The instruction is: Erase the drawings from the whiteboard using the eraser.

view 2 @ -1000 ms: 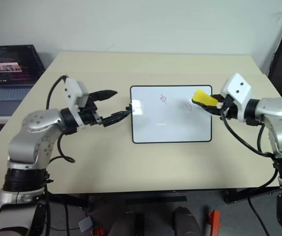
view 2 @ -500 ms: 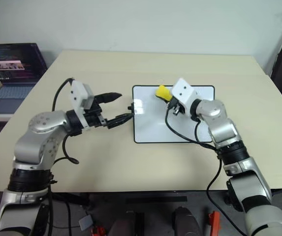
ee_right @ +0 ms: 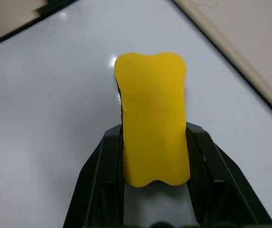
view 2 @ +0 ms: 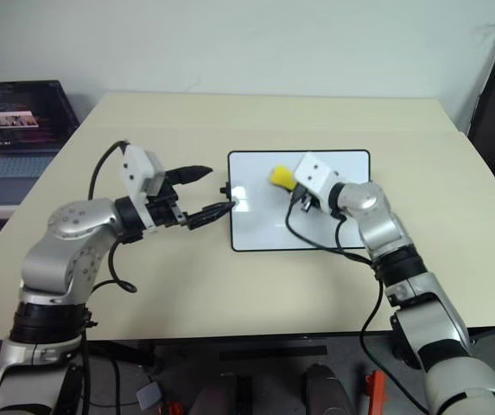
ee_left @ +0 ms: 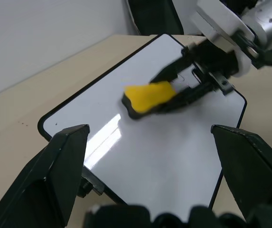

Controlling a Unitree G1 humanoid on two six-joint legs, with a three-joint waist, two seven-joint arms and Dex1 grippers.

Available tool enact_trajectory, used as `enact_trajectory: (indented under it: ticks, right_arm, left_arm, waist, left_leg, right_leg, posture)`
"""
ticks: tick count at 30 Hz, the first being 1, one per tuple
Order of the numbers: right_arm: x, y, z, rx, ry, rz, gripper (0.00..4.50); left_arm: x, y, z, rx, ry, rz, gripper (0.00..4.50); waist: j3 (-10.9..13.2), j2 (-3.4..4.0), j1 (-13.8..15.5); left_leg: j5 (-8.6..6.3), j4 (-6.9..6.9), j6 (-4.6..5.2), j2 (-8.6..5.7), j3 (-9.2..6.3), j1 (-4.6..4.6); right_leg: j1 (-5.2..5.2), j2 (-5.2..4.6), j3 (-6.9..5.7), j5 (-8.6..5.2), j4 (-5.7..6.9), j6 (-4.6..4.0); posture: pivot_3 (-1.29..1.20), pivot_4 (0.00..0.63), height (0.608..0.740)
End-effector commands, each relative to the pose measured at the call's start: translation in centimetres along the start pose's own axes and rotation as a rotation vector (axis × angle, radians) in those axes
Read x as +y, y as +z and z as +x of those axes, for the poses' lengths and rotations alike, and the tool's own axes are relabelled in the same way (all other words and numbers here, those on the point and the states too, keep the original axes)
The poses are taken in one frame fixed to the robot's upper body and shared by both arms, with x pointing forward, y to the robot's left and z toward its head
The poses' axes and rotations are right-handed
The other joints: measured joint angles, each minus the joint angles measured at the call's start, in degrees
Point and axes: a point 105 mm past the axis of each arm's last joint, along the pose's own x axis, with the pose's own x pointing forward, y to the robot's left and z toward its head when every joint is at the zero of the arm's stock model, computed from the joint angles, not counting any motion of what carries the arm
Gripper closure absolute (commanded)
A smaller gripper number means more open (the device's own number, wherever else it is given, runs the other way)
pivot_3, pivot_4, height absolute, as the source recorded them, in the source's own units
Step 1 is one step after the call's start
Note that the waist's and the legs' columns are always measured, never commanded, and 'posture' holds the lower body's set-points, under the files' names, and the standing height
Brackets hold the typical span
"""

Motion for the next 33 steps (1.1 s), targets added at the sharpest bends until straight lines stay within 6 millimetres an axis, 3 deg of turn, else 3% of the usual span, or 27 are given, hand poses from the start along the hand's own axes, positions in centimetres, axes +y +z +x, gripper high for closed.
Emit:
enact_trajectory:
  ticks: [1,3,7,9,12,17,25,30,33]
  right_arm:
    - [1.7,-1.7,-0.4,0.073,0.085,0.025,3.17]
    - [1.0,-1.4,-0.6,0.063,0.053,0.029,3.17]
    - [-3.7,-1.7,-0.9,0.096,-0.189,0.023,3.17]
    - [-5.1,-2.2,-1.3,0.123,-0.264,0.03,3.18]
    - [-5.9,-2.9,-1.5,0.15,-0.313,0.037,3.18]
    - [-4.1,-3.3,-1.0,0.146,-0.237,0.045,3.18]
    - [1.6,-3.6,-1.1,0.141,0.035,0.044,3.18]
    - [1.2,-3.3,-1.6,0.124,0.024,0.088,3.18]
    - [0.6,-1.3,-2.6,-0.002,0.016,0.107,3.18]
  left_arm:
    - [0.2,1.4,-0.5,-0.034,0.016,0.045,0.0]
    - [0.2,1.4,-0.5,-0.033,0.016,0.045,0.0]
    - [0.1,1.4,-0.3,-0.035,0.011,0.045,0.0]
    - [0.1,1.4,-0.2,-0.038,0.009,0.045,0.0]
    - [0.1,1.4,-0.1,-0.04,0.006,0.045,0.0]
    - [0.0,1.3,-0.1,-0.038,0.002,0.039,0.0]
    - [0.0,1.3,0.1,-0.042,-0.006,0.038,0.0]
    - [0.0,1.3,0.2,-0.042,-0.01,0.038,0.0]
    - [-0.1,1.1,0.5,-0.042,-0.027,0.025,0.0]
  waist:
    - [0.0,0.0,0.0]
    - [0.0,0.0,0.0]
    - [0.0,0.0,-0.05]
    - [0.0,-0.01,-0.02]
    - [-0.02,-0.04,0.16]
    - [-0.06,-0.09,0.15]
    - [-0.09,-0.1,-0.1]
    - [-0.08,-0.1,-0.06]
    - [-0.08,-0.1,0.01]
  left_leg:
    - [0.0,0.02,0.0,0.0,0.01,0.0]
    - [0.01,0.04,0.0,0.0,0.0,0.01]
    - [0.03,0.08,0.01,0.0,0.02,0.02]
    - [0.07,0.1,0.05,0.0,0.01,0.01]
    - [0.07,0.11,0.06,0.0,0.0,0.01]
    - [0.07,0.11,0.06,0.0,0.01,0.0]
    - [0.07,0.11,0.06,0.01,0.01,0.03]
    - [0.08,0.11,0.07,0.01,0.02,0.06]
    - [0.07,0.11,0.07,0.01,0.01,0.03]
  right_leg:
    - [0.0,0.0,0.01,0.0,0.01,0.01]
    - [0.0,0.0,0.01,0.0,0.04,0.03]
    - [0.0,0.01,0.02,0.02,0.04,0.07]
    - [0.0,0.01,0.03,0.05,0.03,0.13]
    - [0.03,0.01,0.01,0.05,0.01,0.12]
    - [0.04,0.01,0.03,0.07,-0.01,0.11]
    - [0.06,0.02,0.04,0.01,0.0,0.22]
    - [0.06,0.03,0.05,0.01,0.02,0.23]
    - [0.06,0.03,0.04,0.01,-0.01,0.23]
  posture:
    - [0.0,0.15,0.74]
    - [0.0,0.15,0.74]
    - [0.0,0.15,0.74]
    - [0.0,0.15,0.74]
    - [0.0,0.15,0.74]
    - [0.0,0.15,0.74]
    - [0.0,0.15,0.74]
    - [0.0,0.15,0.74]
    - [0.0,0.15,0.74]
